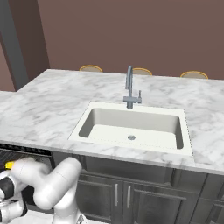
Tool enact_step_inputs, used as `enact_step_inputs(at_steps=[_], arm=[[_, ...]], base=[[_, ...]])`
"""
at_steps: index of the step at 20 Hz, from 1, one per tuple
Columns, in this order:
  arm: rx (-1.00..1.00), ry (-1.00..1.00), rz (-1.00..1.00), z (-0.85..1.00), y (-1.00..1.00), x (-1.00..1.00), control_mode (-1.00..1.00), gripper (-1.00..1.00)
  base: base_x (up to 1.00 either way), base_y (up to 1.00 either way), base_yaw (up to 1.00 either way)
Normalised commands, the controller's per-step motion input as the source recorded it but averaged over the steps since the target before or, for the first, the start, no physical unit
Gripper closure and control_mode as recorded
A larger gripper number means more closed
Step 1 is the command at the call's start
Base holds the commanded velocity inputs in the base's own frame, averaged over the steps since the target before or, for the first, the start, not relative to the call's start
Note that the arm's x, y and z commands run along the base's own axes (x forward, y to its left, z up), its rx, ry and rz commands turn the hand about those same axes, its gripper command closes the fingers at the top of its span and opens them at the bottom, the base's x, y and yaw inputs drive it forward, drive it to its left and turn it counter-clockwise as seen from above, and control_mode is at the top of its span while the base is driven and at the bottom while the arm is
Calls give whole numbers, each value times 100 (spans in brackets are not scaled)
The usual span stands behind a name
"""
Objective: Pick up the cup and bowl from the counter, place them in the dishwasher, and close the dishwasher door.
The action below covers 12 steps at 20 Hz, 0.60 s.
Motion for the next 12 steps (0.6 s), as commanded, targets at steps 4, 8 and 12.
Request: enact_step_inputs(at_steps=[4, 8, 12], arm=[[29, -25, -3, -24, 0, 47, -100, -100], [41, -23, -12, -27, 0, 42, -100, -100], [62, -16, -24, -34, 0, 35, -100, -100]], base=[[0, 0, 0], [0, 0, 0], [0, 0, 0]])
